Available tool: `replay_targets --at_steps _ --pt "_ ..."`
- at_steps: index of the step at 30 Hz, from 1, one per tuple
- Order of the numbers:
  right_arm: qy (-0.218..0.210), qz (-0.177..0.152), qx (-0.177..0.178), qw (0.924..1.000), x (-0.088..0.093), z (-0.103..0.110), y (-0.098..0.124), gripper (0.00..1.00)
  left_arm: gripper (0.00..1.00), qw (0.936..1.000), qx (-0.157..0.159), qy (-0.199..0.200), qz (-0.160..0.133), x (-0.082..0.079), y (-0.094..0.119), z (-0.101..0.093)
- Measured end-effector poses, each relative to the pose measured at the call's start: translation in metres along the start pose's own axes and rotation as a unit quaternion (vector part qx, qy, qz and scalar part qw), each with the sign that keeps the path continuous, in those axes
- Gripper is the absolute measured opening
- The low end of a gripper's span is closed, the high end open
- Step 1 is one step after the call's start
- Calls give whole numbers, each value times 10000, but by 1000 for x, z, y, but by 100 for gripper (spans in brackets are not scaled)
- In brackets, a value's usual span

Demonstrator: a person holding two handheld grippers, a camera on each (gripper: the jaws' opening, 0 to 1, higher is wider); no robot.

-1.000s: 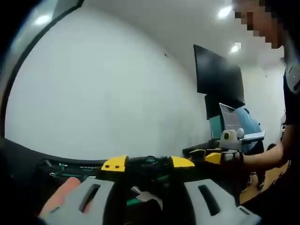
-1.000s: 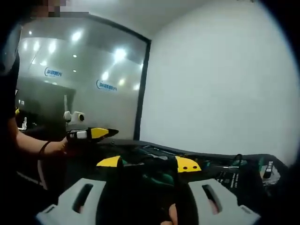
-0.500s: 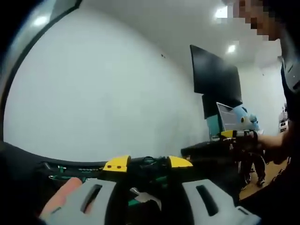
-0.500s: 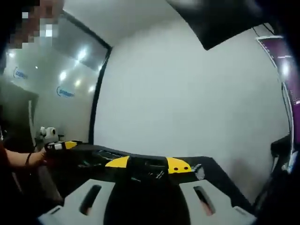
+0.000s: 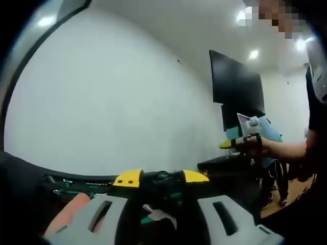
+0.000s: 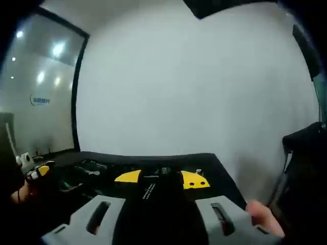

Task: Pick up the tools and put them into their designated positions in the toolbox.

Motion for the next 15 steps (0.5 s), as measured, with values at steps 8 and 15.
replay_targets --at_steps 8,15 --pt "168 738 201 9969 16 2 -71 26 28 9999 14 78 -85 -2 2 2" --pt "68 1074 758 9913 28 -13 -113 26 28 9999 25 99 -126 -1 2 5"
Point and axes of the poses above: the point that each gripper's makers call its tool centre point, and the gripper's own axes: y roughly backward along the fingers, z roughly to its left, x roughly out of its underside, the point moved 5 cm from there along y, roughly backward along the fingers, and after that the axes turned 15 degrees about x, right-handed, at the moved point
